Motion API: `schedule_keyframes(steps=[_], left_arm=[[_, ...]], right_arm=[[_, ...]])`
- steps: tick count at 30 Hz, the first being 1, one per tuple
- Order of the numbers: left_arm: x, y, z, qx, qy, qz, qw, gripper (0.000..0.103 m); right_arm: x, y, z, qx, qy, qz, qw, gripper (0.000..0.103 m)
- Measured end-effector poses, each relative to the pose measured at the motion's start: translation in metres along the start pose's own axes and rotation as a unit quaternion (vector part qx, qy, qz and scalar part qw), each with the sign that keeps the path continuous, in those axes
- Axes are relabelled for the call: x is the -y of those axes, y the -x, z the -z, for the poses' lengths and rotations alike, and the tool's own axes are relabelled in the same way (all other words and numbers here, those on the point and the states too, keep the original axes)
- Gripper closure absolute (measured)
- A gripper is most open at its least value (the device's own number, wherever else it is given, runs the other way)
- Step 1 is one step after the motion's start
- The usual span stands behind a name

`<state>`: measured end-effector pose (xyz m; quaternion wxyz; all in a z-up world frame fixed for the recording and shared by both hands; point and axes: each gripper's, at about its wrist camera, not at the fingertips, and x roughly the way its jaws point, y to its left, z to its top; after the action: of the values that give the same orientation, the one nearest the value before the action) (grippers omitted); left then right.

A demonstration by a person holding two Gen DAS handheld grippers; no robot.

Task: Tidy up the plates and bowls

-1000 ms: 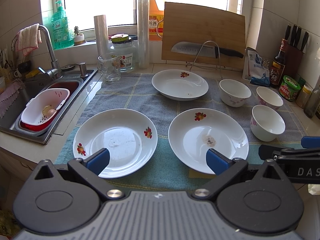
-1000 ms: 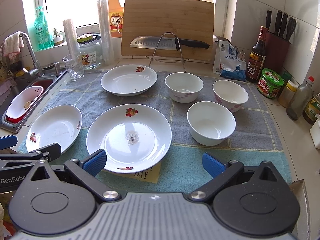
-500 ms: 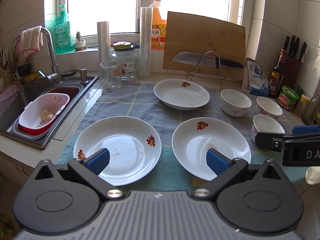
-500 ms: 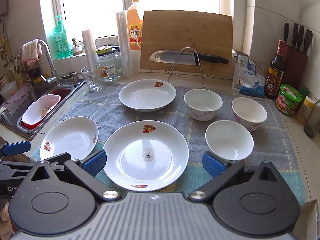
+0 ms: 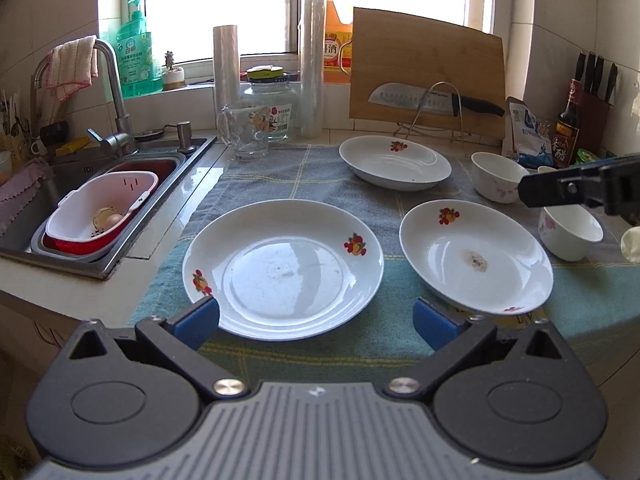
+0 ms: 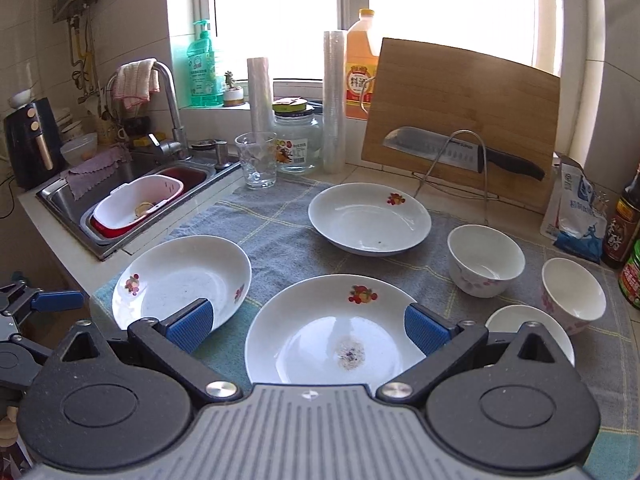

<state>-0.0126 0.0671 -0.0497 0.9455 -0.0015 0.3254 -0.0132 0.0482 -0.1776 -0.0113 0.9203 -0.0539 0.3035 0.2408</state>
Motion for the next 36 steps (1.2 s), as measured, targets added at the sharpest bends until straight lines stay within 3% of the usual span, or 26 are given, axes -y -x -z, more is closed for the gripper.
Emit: schedule_keyframes(steps=[9,21,36], left_arm=[[-0.028,-0.034,0.021,-0.024,-0.007,0.000,0.9997,0.001],[-0.046,-0.072,0.021,-0.037,-0.034,0.043,0.9978,0.001],[-0.049,-0.085,0.017,-0.034,-0.062,0.056,0.9959,0.000]], right_arm=[[-0.024,-0.043,-0.015,-0.030,0.030,-0.028,0.999,0.000],[-0.035,-0.086,-0.034,-0.055,0.047,-0.045,0.996,0.000],[-0.045,-0.153,-0.055,-0.106,0.099,-0.127,0.981,0.000]])
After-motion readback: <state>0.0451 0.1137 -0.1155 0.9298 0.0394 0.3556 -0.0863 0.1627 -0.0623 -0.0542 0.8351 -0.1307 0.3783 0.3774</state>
